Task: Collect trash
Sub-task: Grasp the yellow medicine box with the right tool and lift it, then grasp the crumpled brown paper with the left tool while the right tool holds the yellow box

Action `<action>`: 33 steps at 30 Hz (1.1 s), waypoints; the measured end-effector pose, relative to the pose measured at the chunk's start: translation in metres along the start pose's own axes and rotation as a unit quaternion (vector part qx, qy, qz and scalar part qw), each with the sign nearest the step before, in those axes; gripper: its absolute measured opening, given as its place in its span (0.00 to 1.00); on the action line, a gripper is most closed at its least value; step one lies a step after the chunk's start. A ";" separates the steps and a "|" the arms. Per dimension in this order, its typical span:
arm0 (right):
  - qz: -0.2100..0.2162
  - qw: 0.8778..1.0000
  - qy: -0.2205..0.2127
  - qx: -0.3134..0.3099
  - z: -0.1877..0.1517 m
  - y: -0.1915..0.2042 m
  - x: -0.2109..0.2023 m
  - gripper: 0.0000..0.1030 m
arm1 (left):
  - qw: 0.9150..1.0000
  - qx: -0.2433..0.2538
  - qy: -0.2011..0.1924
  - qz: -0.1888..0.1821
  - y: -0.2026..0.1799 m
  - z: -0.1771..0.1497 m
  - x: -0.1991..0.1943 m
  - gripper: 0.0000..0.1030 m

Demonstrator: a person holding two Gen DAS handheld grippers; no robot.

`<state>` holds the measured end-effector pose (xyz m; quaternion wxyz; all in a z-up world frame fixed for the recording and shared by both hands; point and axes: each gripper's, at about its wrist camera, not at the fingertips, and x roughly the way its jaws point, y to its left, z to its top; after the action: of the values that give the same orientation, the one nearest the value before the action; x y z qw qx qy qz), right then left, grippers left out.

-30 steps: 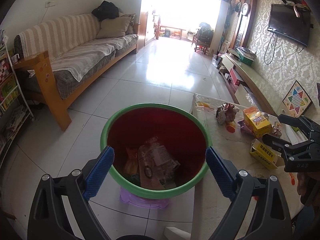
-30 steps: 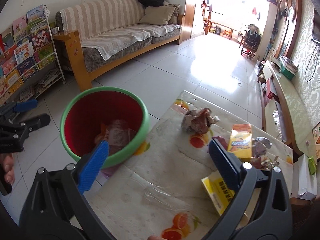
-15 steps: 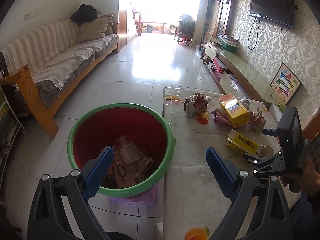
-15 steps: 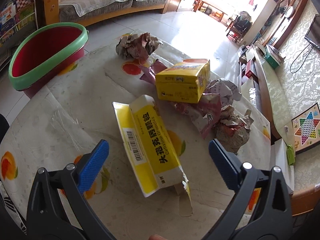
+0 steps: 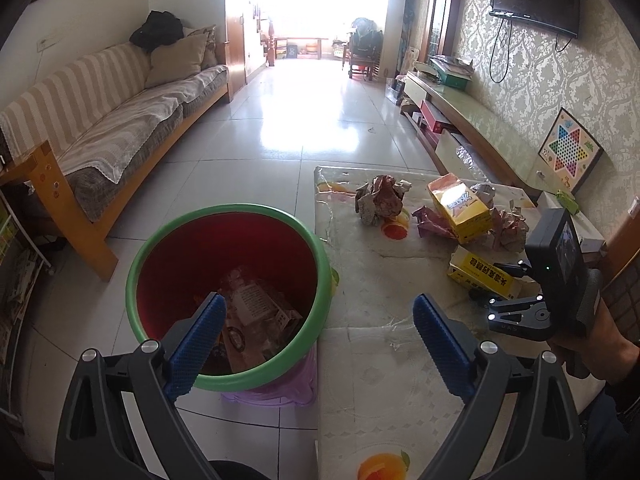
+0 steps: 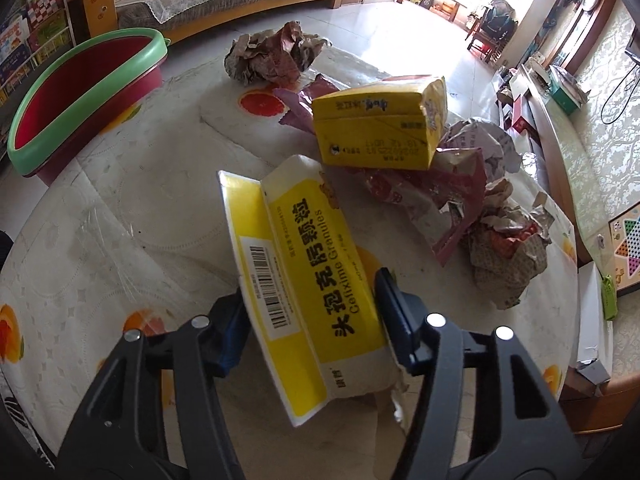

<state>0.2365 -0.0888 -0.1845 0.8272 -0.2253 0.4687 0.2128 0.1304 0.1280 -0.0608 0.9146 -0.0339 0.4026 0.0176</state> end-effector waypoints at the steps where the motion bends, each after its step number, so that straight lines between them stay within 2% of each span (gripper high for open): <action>1: 0.001 1.000 0.000 0.005 -0.002 -0.001 -0.001 0.51 | 1.000 0.005 -0.001 -0.003 -0.005 0.003 0.003 0.88; 8: 0.013 0.999 -0.011 0.034 -0.019 -0.008 -0.023 0.45 | 0.999 0.037 -0.008 -0.028 -0.039 0.038 0.044 0.88; 16: 0.014 0.997 -0.032 0.075 -0.038 -0.028 -0.061 0.44 | 0.997 0.061 0.003 -0.052 -0.082 0.080 0.112 0.88; 20: 0.012 0.995 -0.038 0.096 -0.052 -0.041 -0.080 0.44 | 0.997 0.053 0.020 -0.043 -0.092 0.101 0.155 0.88; 27: 0.001 0.992 -0.041 0.122 -0.075 -0.062 -0.105 0.44 | 0.995 0.061 0.079 -0.018 -0.107 0.117 0.231 0.86; 30: -0.001 0.991 -0.042 0.126 -0.081 -0.065 -0.114 0.44 | 0.993 0.055 0.106 -0.005 -0.107 0.117 0.256 0.81; 32: -0.003 0.991 -0.044 0.129 -0.084 -0.066 -0.120 0.44 | 0.993 0.051 0.109 0.010 -0.105 0.118 0.265 0.78; 33: -0.003 0.990 -0.045 0.132 -0.087 -0.067 -0.123 0.44 | 0.992 0.044 0.114 0.009 -0.103 0.117 0.269 0.73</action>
<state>0.1576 -0.2097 -0.1059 0.8707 -0.1058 0.4539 0.1571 0.4044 0.0351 -0.1752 0.8632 0.0080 0.5048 0.0043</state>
